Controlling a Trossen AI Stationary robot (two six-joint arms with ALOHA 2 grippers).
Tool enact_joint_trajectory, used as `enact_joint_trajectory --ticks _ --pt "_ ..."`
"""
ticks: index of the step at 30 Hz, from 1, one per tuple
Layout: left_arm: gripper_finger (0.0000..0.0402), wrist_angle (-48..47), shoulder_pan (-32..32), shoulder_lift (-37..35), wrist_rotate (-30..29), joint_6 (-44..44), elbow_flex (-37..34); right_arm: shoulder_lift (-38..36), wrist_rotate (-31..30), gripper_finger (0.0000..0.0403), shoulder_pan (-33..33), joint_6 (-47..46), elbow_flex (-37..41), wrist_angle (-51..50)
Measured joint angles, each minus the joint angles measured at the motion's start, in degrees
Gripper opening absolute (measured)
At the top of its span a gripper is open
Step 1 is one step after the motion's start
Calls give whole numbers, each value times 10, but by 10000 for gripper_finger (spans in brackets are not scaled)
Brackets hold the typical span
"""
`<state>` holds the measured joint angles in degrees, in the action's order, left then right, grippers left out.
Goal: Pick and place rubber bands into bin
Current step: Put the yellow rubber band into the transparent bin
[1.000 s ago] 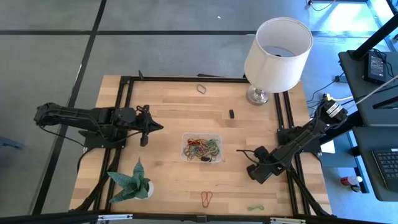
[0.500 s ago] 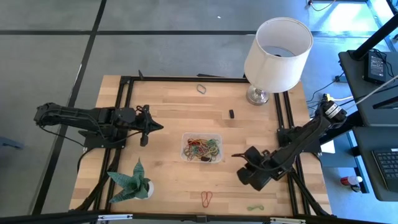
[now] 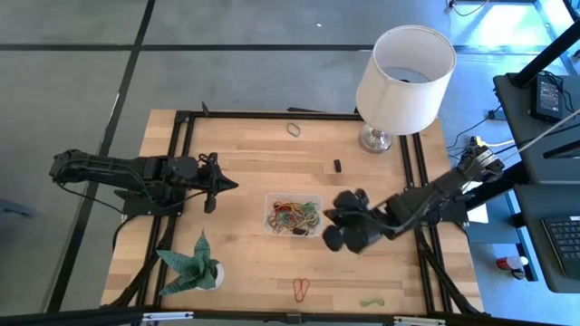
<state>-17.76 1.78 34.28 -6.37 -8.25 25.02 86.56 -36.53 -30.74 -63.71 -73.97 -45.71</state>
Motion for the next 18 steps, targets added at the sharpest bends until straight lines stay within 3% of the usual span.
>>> enact_joint_trajectory --ticks 5,8,18 --pt "2 0 0 0 0 0 0 20 5 0 63 129 0 108" --pt "2 -1 0 0 0 0 0 50 39 0 98 174 0 155" --pt "2 -1 0 0 0 0 0 178 157 0 164 168 0 174"
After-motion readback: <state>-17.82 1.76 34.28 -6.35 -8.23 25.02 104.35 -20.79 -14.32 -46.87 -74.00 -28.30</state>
